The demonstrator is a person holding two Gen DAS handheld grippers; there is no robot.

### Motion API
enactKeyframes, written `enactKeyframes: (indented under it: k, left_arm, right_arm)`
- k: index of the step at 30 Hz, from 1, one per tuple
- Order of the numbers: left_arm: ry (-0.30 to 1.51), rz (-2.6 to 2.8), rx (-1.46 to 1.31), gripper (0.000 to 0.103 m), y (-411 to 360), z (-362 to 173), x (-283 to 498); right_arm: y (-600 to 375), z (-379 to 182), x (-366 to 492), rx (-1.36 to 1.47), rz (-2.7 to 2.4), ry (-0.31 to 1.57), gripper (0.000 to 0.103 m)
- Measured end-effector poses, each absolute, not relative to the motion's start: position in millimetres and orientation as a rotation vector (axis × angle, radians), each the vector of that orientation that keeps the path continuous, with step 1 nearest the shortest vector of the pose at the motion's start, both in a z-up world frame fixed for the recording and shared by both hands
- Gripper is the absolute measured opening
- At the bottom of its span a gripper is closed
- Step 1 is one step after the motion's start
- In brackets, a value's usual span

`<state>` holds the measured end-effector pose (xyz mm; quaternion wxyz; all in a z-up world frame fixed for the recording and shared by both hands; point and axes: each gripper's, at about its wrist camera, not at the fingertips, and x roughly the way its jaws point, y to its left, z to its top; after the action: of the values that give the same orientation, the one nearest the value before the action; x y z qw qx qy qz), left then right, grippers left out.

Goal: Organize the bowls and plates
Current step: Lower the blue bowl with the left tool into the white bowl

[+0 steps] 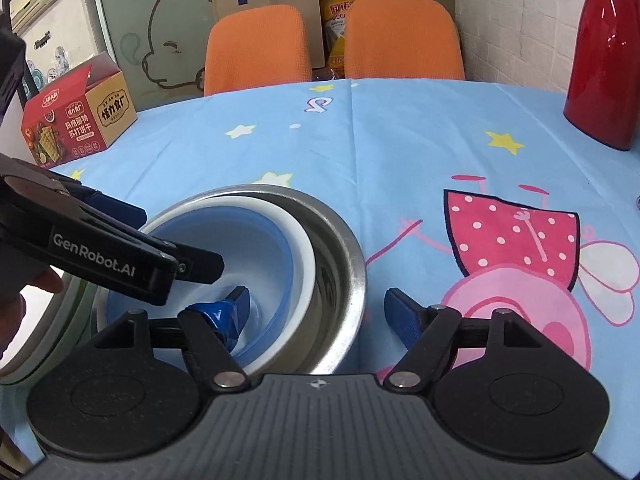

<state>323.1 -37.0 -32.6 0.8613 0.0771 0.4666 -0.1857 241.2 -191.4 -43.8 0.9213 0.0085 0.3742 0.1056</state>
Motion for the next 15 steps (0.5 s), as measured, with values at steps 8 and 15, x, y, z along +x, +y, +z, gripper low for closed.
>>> enactKeyframes:
  k: [8, 15]
  left_arm:
    - [1.012, -0.414, 0.141, 0.098, -38.4, -40.1, 330.1]
    - [1.004, -0.420, 0.142, 0.087, -41.5, -37.9, 322.9]
  right_arm:
    - [-188.6, -47.6, 238.4, 0.010, 0.195, 0.727, 0.066]
    - [-182.1, -43.3, 225.2, 0.064, 0.213, 0.743, 0.066]
